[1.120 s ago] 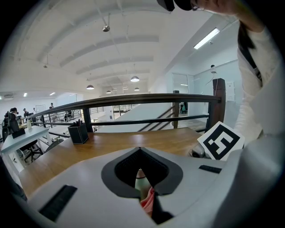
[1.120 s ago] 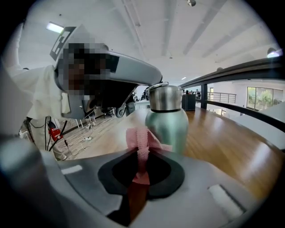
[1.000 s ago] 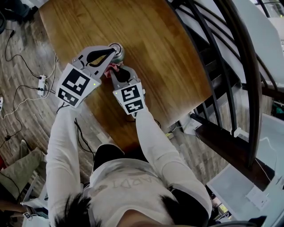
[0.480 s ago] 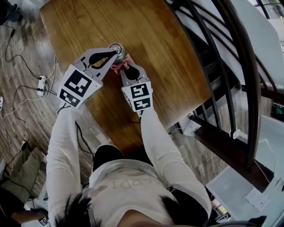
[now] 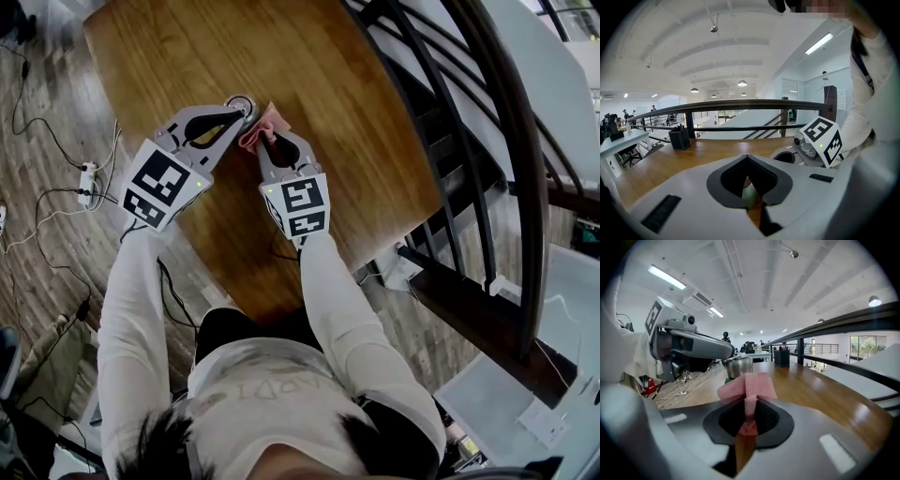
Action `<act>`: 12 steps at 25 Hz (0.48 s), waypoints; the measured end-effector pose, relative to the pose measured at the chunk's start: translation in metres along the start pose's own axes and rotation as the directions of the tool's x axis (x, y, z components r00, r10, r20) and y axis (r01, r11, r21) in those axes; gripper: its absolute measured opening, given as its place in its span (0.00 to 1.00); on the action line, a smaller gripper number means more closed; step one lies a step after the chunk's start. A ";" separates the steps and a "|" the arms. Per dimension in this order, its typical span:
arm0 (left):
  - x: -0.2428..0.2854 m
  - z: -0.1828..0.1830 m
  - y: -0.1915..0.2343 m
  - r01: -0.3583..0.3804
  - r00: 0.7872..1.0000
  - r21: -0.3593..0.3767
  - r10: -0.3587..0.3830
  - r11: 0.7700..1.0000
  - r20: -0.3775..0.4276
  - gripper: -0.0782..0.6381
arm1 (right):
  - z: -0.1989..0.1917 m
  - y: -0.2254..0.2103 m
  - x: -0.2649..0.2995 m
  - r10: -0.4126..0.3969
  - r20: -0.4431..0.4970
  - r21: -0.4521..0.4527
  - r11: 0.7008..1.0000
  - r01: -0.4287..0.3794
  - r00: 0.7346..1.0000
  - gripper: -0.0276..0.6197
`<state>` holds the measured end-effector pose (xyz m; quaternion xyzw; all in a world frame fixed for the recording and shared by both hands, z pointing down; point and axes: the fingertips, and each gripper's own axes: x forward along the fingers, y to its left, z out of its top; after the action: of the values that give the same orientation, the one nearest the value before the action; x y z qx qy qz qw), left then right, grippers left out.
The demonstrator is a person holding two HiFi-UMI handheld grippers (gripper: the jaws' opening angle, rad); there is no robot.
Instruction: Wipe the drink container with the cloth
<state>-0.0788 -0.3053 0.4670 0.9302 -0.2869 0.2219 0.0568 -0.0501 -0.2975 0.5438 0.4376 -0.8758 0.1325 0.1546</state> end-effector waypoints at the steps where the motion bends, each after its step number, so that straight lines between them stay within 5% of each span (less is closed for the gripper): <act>1: 0.000 0.000 0.000 0.000 1.000 -0.002 0.000 1.000 0.001 0.11 | 0.003 0.001 -0.001 0.002 0.007 -0.002 1.000 -0.002 1.000 0.11; 12: -0.005 0.000 0.002 -0.022 1.000 -0.004 0.022 1.000 0.004 0.11 | 0.017 0.006 -0.006 0.011 0.043 0.018 1.000 -0.012 0.999 0.11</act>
<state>-0.0831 -0.3046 0.4647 0.9273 -0.2975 0.2201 0.0556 -0.0543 -0.2957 0.5254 0.4368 -0.8802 0.1318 0.1308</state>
